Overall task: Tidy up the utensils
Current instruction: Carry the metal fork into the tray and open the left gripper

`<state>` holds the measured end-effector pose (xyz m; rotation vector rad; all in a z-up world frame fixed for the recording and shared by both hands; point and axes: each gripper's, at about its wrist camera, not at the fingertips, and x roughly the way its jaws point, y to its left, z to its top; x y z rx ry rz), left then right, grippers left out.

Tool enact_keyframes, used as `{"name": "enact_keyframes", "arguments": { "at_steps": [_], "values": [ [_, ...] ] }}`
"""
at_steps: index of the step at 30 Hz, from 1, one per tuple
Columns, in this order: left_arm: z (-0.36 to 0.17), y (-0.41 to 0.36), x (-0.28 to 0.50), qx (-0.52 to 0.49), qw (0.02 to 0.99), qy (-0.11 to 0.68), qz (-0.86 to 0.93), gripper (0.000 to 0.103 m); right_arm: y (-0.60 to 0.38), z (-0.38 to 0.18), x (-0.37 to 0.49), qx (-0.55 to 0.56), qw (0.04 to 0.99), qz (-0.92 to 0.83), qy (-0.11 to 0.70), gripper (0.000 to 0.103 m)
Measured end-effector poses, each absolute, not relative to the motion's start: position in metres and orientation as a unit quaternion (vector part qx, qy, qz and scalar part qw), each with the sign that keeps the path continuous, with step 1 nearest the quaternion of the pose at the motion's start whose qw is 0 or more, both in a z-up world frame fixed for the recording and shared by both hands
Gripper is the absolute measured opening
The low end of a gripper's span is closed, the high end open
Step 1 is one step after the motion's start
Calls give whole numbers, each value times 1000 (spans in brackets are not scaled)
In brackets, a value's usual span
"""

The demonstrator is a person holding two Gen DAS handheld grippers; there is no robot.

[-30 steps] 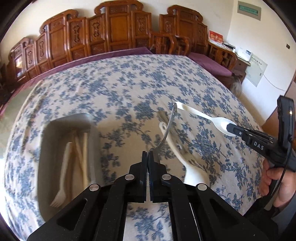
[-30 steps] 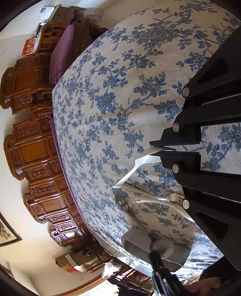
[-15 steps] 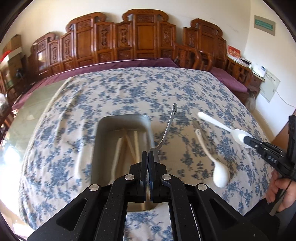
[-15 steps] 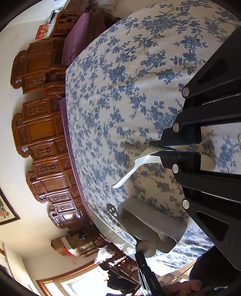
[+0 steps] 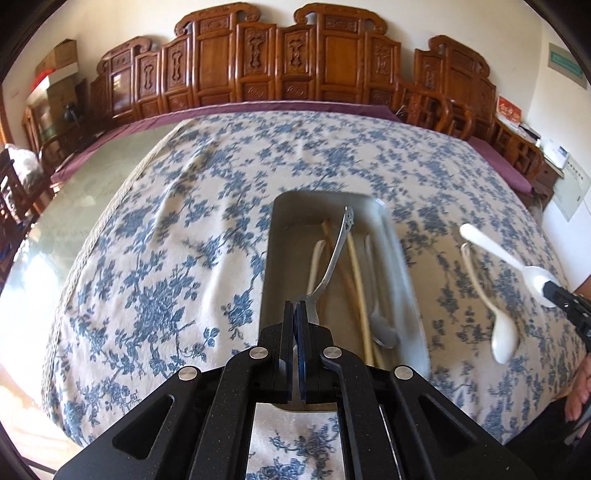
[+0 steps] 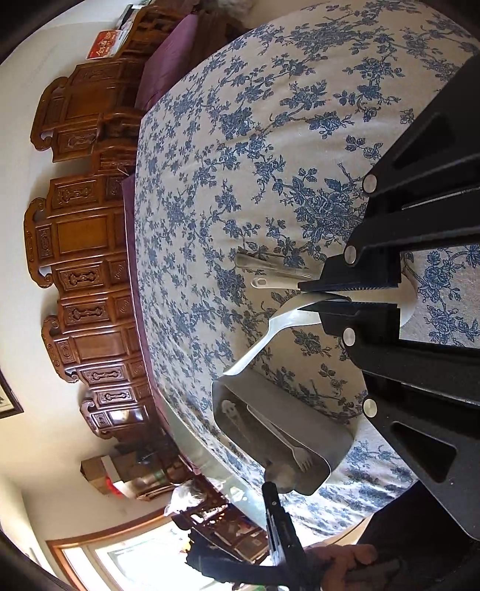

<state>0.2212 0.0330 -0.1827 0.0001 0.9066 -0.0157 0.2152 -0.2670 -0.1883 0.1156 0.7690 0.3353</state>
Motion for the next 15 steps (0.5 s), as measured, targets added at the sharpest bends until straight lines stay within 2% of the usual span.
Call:
{"name": "enact_keyframes", "arguments": {
  "at_steps": [15],
  "values": [
    [-208,17,232,4,889,457,-14,1,-269,-197,220,53,908,160,384,6]
  ]
}}
